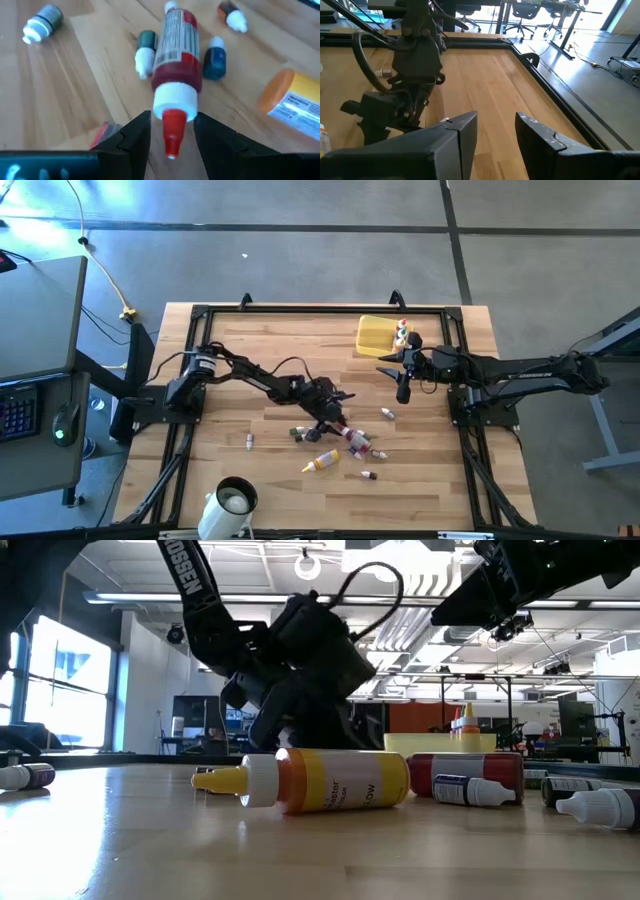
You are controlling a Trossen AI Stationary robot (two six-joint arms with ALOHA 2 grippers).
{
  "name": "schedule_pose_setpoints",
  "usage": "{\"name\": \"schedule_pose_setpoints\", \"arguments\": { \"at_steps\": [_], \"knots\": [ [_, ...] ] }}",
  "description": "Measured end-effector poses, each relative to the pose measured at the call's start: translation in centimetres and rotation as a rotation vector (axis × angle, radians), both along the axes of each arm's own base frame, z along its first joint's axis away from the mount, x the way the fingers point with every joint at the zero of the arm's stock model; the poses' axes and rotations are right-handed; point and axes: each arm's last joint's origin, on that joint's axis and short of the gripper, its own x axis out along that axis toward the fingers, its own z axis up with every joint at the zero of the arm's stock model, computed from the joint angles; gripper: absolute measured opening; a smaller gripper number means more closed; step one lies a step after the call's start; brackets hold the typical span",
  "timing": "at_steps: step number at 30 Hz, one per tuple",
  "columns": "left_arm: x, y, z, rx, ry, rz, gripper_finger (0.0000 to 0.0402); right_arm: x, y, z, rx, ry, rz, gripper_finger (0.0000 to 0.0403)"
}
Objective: Pick & Place food coloring
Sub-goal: Put the big red food coloring bottle into the yellow bin
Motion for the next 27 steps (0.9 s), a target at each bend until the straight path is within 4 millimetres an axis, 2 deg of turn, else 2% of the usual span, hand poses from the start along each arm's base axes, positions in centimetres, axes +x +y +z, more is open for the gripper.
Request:
{"name": "schedule_pose_setpoints", "arguments": {
  "at_steps": [27],
  "knots": [
    [0.33, -0.07, 0.26, -0.018, -0.056, -0.029, 0.0145, 0.0, 0.01, -0.01, 0.0, 0.001, 0.0, 0.0126]
  ]
}}
